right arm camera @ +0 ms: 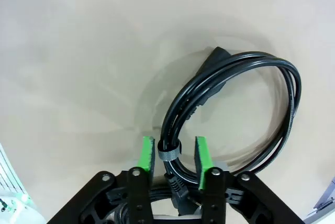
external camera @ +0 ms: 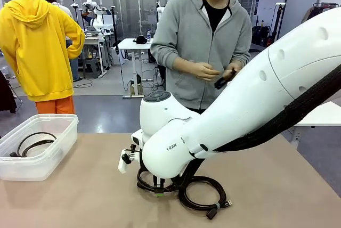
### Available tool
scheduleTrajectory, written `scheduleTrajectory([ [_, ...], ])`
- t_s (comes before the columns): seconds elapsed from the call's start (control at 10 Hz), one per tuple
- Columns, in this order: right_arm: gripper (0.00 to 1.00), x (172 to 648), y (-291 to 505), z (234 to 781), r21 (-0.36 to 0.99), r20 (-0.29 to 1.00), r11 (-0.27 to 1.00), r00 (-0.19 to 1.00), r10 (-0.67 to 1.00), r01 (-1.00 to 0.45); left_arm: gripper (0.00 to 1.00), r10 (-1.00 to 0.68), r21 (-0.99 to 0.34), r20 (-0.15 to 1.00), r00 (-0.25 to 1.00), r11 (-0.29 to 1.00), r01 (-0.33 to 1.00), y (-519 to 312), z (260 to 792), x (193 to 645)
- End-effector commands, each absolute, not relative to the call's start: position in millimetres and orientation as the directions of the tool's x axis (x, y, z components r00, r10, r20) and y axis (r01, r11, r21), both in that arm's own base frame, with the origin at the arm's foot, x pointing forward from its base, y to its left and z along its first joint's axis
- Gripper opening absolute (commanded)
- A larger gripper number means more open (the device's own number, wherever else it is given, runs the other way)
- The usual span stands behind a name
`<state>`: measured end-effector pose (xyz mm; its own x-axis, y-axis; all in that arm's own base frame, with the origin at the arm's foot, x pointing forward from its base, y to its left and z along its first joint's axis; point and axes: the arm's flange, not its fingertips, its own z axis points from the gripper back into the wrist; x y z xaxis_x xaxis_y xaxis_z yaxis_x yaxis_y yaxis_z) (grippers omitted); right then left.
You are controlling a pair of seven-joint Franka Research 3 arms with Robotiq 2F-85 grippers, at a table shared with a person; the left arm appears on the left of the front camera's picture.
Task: Organize and store the cables.
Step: Place the Power Cable into the Organizing box.
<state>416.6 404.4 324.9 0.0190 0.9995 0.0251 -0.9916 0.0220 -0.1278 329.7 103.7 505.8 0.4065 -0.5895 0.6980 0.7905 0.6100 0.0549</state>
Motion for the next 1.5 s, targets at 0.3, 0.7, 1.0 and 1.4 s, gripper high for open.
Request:
scheduleTrajectory([
  [0.3,1.00,416,385,350,-0.096,0.075,0.081,0.074,0.994,-0.992,1.00,-0.591,0.050,0.691,0.416,0.613,0.788,102,507,327],
  [0.7,1.00,416,351,422,-0.033,0.220,0.143,0.132,0.967,-0.989,1.00,-0.590,0.055,0.698,0.407,0.610,0.791,104,506,330],
  [1.0,1.00,422,252,490,0.081,0.387,0.247,0.259,0.885,-0.966,1.00,-0.744,0.179,0.630,0.220,0.415,0.892,35,575,365],
  [1.4,1.00,395,98,533,0.100,0.569,0.336,0.331,0.753,-0.937,1.00,-0.854,0.214,0.517,0.055,0.191,0.958,-67,618,413],
])
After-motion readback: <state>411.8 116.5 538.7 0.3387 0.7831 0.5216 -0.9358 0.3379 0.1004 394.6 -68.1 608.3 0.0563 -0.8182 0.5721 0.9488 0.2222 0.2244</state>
